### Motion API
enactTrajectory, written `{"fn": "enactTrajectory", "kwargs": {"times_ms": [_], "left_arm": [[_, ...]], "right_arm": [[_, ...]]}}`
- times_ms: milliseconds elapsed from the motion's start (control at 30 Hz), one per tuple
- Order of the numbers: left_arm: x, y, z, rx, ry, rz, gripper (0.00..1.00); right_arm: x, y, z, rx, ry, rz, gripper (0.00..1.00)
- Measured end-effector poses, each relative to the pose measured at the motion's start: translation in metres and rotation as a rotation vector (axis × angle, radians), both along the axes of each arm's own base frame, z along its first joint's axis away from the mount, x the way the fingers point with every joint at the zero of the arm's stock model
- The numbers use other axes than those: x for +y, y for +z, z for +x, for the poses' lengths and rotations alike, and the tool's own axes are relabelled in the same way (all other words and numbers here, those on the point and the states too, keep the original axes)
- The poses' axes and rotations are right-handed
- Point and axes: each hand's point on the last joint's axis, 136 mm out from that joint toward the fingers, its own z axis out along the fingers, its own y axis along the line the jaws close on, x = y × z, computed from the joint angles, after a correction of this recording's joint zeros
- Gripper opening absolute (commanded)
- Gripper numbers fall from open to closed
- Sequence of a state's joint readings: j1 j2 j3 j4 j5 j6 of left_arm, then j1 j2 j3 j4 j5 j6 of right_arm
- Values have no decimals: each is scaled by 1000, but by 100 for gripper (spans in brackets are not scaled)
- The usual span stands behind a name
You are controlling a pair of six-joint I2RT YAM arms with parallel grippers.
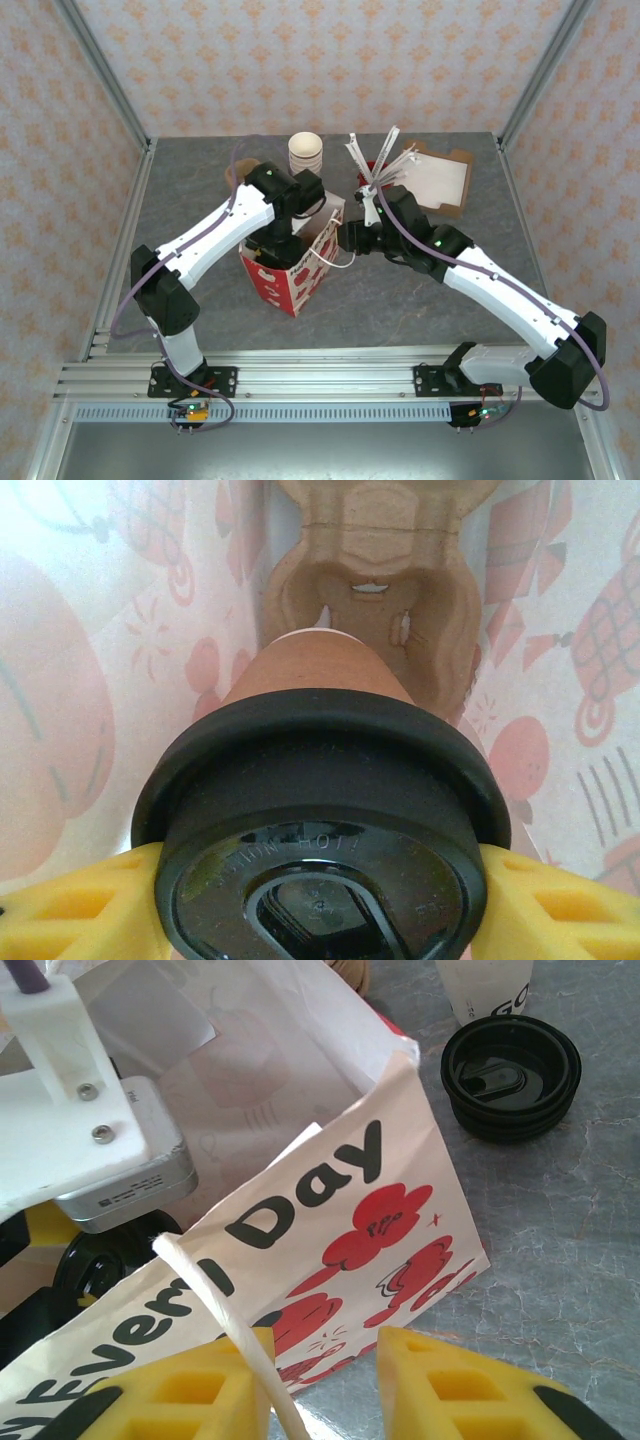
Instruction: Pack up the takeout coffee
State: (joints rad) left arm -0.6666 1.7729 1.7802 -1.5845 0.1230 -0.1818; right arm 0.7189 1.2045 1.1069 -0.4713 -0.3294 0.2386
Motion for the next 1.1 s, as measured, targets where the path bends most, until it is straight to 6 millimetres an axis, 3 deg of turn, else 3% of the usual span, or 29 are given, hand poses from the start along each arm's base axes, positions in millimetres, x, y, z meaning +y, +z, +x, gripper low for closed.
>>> {"fn": "enactTrajectory", "kwargs": {"times_ms": [500,1100], "left_arm": [[-3,-6,10,-29,13,-24,38],[-6,-26,6,11,28,-42,38]], "right_arm": [[0,0,0,0,1,1,33],[0,0,0,1,2,1,34]]}}
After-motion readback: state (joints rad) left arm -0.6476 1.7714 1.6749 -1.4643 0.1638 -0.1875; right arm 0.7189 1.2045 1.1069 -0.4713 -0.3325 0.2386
